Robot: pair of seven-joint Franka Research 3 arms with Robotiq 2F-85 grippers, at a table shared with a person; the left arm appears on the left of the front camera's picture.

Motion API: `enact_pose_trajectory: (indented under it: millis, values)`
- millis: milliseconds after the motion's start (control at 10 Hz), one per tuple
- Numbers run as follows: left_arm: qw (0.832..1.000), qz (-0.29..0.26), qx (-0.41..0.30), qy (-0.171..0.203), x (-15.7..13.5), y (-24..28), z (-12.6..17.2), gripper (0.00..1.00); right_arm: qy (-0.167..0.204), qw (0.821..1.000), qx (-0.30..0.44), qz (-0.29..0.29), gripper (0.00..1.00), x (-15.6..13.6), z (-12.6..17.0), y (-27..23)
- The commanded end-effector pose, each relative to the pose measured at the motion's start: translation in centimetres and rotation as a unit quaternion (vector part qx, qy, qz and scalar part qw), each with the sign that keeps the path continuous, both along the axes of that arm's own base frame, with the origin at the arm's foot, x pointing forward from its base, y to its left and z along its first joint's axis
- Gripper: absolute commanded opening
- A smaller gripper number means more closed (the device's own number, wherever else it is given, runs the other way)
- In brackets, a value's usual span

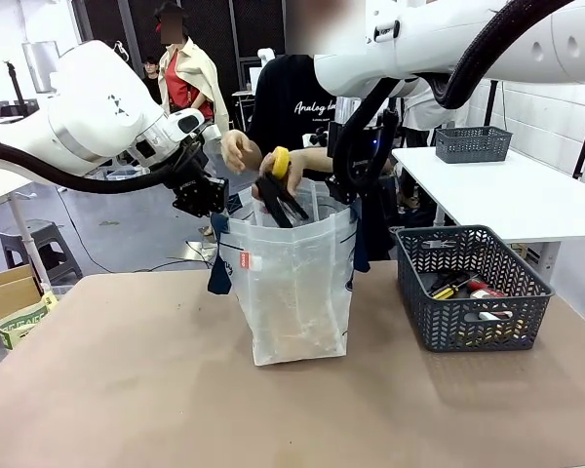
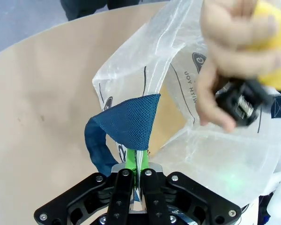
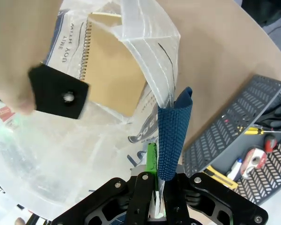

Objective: Transfer purchased items from the store into the shopping bag.
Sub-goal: Move the Reusable shopping bag to the right side of the table.

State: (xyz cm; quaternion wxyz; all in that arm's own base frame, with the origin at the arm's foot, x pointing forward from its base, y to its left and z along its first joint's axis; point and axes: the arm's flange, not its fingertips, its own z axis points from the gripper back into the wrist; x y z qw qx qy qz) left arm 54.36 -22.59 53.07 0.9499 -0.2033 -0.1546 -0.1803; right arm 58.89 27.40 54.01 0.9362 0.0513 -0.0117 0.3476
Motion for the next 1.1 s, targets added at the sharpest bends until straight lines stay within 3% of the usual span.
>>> enact_pose_trajectory:
  millis: [0, 900, 1000]
  values:
    - [1.000, -0.031, 0.006, -0.001, -0.44, 0.82, 0.27, 0.00, -0.005, 1.000, -0.004, 0.005, 0.00, -0.10, -0.13, -0.12]
    - [0.999, -0.033, 0.039, -0.006, -0.54, 0.94, 0.46, 0.00, 0.001, 1.000, -0.009, 0.022, 0.00, -0.18, -0.10, -0.04]
    - [0.999, -0.031, 0.027, -0.007, -0.28, 0.55, 0.23, 0.00, 0.001, 1.000, -0.001, 0.004, 0.00, -0.03, -0.03, 0.03]
